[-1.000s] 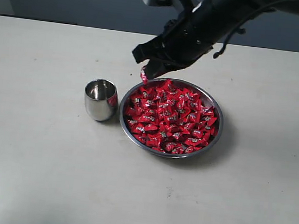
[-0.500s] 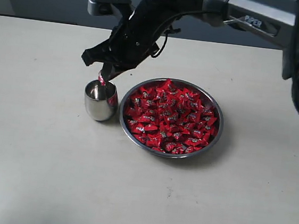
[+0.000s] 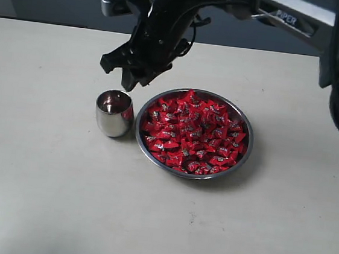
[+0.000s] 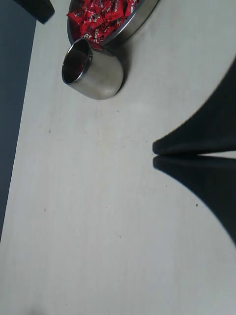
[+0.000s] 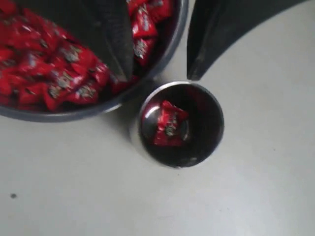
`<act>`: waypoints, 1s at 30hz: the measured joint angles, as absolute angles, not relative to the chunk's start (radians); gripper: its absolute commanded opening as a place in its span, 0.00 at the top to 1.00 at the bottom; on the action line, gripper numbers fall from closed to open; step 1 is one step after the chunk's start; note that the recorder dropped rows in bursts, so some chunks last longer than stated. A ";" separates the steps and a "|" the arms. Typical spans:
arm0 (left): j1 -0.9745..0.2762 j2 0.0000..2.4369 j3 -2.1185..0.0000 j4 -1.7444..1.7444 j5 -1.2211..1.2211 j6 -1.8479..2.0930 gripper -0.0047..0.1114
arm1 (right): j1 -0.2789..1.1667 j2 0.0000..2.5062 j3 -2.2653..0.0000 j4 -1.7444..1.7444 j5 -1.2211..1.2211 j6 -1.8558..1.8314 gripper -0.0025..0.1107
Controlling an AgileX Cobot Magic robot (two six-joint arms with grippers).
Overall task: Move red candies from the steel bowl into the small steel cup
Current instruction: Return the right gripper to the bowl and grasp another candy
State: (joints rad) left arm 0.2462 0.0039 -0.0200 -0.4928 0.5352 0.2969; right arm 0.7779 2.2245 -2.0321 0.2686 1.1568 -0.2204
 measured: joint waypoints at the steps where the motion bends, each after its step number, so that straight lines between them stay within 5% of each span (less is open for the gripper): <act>1: 0.246 0.004 -0.020 -0.493 0.535 0.297 0.96 | 0.773 2.210 -2.032 0.249 1.177 -0.216 0.66; 17: 0.246 0.004 -0.020 -0.493 0.535 0.297 0.96 | 0.460 2.021 -1.570 0.310 1.071 -0.273 0.66; 30: 0.246 0.004 -0.020 -0.493 0.535 0.297 0.96 | 0.435 1.976 -1.301 0.349 0.854 -0.359 0.66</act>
State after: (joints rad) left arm 0.2462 0.0039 -0.0200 -0.4928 0.5352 0.2969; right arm 0.4352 1.9757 -1.3009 0.3487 0.8537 -0.3592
